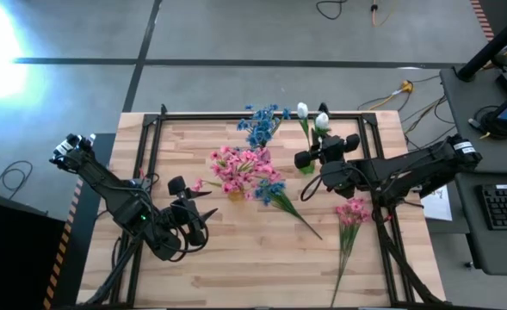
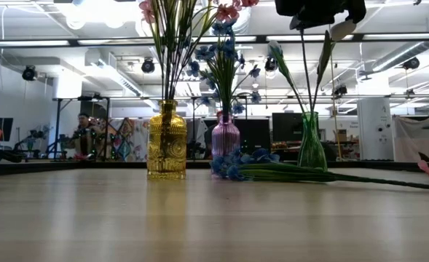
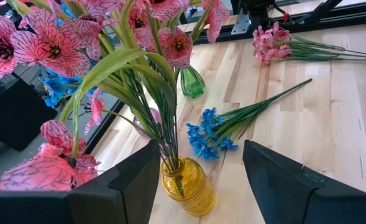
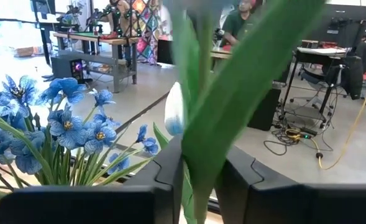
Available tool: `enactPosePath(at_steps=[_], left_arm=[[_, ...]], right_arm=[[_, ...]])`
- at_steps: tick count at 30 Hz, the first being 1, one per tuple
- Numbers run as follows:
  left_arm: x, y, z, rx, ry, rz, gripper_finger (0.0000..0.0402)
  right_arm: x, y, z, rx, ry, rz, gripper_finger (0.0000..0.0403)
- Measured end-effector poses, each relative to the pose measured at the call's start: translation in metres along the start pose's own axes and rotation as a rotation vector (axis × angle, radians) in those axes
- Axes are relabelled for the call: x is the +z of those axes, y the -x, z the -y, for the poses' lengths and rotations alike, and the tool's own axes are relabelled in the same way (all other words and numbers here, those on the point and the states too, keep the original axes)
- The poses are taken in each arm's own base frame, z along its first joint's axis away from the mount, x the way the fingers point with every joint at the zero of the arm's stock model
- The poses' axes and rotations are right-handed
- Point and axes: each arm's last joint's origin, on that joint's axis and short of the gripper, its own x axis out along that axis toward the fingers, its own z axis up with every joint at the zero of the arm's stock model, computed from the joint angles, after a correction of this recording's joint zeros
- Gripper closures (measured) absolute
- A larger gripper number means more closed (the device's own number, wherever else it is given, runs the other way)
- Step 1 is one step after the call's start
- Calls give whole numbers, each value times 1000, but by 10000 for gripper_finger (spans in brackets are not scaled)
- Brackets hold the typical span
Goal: Sort flowers into vase by color
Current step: Put the white flower into the green flower vase, then put the blue flowers into the purple flower vase
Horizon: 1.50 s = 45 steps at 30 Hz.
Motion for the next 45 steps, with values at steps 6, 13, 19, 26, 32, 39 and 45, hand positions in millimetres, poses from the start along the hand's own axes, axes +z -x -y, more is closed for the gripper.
enactPosePath(at_steps=[6, 13, 19, 26, 32, 39, 45], left_arm=[[0, 0, 0, 0, 0, 0, 187], [0, 0, 0, 0, 2, 0, 187], [-1, 0, 0, 2, 18, -4, 187], [-2, 0, -1, 3, 36, -12, 187], [-2, 0, 0, -23, 52, -29, 187], [-4, 0, 3, -119, 101, -98, 187], [-7, 1, 6, -212, 174, -189, 187]], right_arm=[[0, 0, 0, 0, 0, 0, 300], [1, 1, 1, 3, -2, 1, 266], [2, 6, 1, 23, 7, 3, 227], [18, 18, -3, 71, 18, 14, 179], [36, 28, -4, 109, 17, 25, 149], [61, 43, -4, 164, 27, 41, 132], [79, 62, -3, 234, 57, 59, 131]])
